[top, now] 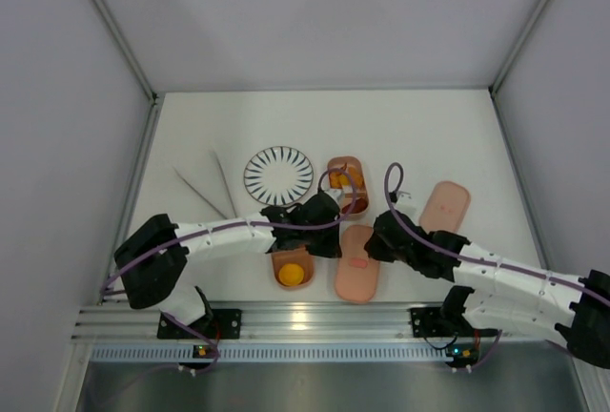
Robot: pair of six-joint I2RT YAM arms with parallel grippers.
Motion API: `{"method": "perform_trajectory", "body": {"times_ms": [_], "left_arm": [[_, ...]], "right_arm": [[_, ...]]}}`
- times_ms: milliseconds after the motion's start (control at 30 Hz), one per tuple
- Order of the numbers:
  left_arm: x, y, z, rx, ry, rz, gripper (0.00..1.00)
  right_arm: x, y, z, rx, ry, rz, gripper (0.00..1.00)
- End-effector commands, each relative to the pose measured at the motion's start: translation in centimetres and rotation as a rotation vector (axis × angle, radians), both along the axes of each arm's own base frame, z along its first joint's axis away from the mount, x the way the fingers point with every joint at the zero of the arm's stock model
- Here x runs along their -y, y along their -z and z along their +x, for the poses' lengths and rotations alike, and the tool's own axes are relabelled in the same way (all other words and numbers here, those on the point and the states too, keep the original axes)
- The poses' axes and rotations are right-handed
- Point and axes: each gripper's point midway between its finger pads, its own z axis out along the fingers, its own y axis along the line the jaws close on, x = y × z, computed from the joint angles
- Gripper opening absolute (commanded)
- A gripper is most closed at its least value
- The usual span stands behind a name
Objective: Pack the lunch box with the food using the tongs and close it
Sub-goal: Pick up the box lid from the center of the board.
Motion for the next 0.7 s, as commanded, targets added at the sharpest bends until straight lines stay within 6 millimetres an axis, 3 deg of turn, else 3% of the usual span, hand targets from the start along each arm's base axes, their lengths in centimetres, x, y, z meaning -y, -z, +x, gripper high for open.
{"method": "perform_trajectory", "body": {"times_ms": [0, 167, 433, 667], "left_arm": [[4.3, -6.7, 0.3, 0.080, 0.058, -0.228, 0.00], [4.1, -7.6, 0.4, 0.090, 0.057, -0.230, 0.00], [3.8, -7.4, 0.5, 0.091, 0.048, -0.206, 0.00], [3.2, -6.9, 0.7, 0.089, 0.023, -0.174, 0.00]], "right_arm": [[-4.3, -5.0, 1.1, 0.083, -0.044, 0.174, 0.00], [-4.5, -5.7, 1.3, 0.089, -0.049, 0.165, 0.00], [-4.6, -6.0, 1.3, 0.089, -0.052, 0.151, 0.00], [-5.3, -8.6, 1.4, 0.119, -0.082, 0.144, 0.00]]}}
